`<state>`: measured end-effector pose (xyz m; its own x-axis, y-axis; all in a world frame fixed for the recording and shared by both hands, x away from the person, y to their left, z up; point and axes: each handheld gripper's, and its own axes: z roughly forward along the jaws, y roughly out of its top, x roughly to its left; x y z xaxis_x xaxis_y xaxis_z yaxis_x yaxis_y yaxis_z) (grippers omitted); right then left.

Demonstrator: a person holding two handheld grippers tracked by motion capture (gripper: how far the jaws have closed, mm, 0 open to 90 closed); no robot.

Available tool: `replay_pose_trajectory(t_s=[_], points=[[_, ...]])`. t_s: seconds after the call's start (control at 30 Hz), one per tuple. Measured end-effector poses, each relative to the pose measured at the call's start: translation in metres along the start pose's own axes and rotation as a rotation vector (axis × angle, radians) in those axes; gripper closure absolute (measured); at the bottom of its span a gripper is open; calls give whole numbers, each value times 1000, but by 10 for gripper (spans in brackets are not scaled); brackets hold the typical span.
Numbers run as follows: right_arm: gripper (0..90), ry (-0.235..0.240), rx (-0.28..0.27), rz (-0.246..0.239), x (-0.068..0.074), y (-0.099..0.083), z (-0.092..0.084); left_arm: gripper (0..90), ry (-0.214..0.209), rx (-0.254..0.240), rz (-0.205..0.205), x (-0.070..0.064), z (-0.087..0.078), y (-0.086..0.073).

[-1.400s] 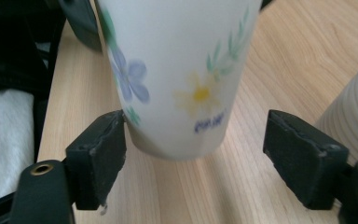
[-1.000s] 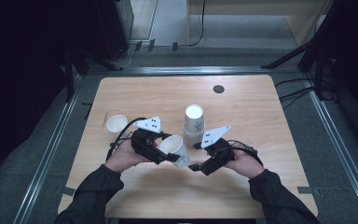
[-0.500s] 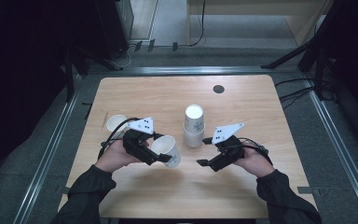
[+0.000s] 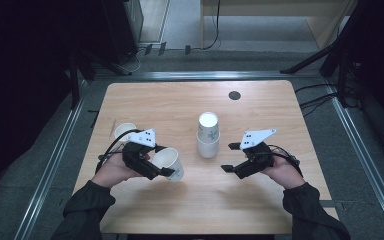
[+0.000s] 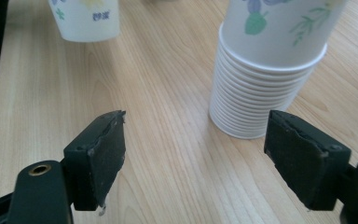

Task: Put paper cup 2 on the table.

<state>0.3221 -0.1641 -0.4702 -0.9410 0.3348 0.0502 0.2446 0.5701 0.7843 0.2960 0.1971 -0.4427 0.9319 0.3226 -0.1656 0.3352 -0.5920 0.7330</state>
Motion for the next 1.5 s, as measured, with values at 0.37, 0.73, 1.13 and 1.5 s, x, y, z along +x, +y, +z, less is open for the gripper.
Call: replay_pose_trajectory(t_s=[0.37, 0.73, 1.13, 1.5], points=[[209, -35, -4, 33, -11, -5, -7, 229, 22, 18, -14, 2, -12, -19], [209, -62, 7, 47, -16, -9, -7, 228, 57, 33, -11, 3, -23, -38], [209, -68, 7, 51, -17, -10, -8, 228, 99, 66, -53, 18, -32, -64], [209, -76, 12, 55, -18, -10, -8, 224, 179, 74, -118, 32, -47, -83]])
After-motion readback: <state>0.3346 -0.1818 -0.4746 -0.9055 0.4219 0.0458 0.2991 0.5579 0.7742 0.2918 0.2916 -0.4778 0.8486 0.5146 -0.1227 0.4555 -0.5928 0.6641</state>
